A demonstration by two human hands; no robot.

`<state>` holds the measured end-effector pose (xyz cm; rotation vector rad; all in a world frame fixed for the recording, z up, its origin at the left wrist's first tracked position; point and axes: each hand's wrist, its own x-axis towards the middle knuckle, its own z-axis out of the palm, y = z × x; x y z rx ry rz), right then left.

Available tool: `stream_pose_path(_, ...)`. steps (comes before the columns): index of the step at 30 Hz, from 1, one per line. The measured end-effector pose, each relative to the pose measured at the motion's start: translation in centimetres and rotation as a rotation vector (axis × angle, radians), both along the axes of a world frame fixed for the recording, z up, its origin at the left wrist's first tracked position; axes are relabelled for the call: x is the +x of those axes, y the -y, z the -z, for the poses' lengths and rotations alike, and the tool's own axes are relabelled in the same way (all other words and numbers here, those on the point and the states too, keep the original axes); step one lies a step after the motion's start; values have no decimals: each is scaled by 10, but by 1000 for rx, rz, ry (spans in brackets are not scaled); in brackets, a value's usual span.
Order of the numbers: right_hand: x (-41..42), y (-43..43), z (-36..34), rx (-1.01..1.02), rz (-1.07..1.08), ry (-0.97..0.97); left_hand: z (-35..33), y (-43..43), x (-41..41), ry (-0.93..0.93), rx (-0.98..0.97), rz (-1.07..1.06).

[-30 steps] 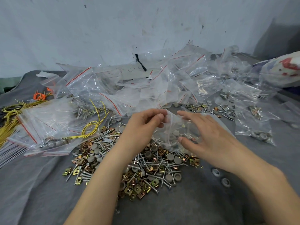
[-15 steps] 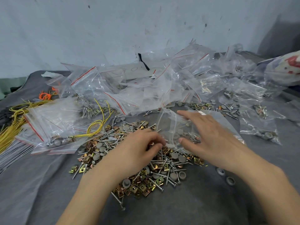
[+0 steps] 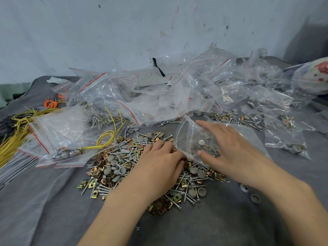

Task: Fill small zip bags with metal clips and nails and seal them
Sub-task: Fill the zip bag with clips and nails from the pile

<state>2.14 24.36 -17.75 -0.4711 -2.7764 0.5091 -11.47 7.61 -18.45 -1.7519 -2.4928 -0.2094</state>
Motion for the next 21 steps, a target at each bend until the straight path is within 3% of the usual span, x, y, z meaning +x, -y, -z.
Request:
stream_pose_path(11,1,0,1,9,-2,3,-8,-4,-1,107,-109,-30)
stream_pose_path(21,1,2,-1,18,0,19,-8,2,-1,217,-78,-1)
